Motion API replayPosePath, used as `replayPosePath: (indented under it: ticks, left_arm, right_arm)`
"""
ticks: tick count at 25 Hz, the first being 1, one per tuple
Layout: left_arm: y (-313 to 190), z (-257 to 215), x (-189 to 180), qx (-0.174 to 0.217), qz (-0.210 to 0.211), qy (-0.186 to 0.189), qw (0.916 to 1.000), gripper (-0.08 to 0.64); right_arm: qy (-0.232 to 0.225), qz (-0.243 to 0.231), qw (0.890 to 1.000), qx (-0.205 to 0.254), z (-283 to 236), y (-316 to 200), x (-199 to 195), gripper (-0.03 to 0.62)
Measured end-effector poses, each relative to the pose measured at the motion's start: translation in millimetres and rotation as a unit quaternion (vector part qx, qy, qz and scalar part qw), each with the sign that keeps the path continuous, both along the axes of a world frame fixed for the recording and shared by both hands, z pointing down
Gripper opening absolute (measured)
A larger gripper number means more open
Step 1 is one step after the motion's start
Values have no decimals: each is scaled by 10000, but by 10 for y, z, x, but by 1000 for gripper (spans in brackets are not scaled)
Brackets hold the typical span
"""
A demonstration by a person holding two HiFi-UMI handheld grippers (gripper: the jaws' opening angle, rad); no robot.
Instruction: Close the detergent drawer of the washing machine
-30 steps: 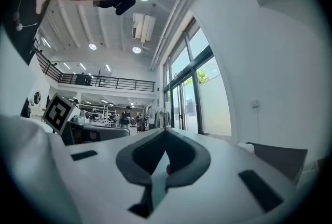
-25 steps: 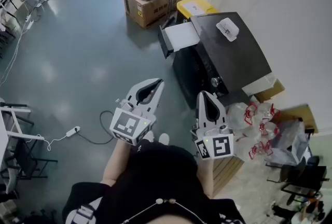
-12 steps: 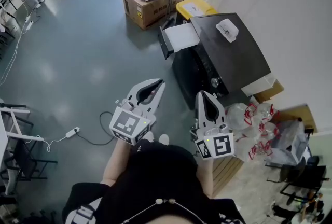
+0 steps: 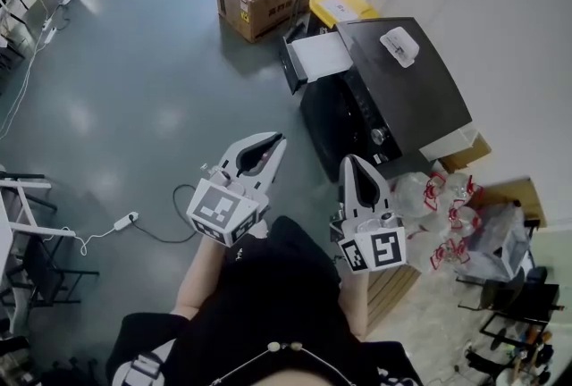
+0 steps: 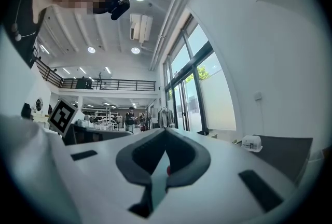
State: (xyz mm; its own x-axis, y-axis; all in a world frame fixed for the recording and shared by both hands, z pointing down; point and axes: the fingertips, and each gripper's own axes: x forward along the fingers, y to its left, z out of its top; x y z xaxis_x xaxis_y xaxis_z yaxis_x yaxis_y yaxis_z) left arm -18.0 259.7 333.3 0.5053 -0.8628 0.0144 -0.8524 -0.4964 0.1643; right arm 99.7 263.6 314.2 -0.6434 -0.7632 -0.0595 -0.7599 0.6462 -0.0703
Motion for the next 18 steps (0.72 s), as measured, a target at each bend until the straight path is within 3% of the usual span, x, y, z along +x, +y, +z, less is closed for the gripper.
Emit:
replayPosePath:
  ticks: [6,9,18]
  left_arm:
    - [-53,135,-83,-181,-56,128,9997,8]
    - [-166,175,-82,-221,-26,111,9997,41]
    - [-845,392,-191,-498,-347,321,9976,55]
  right_arm:
    - [202,-18,9998,-18,124,-44,-55,3]
    - [232,-44,9997,-7,144,-166,-71,3]
    - [462,-268,9986,-66,323,-887,-133,3]
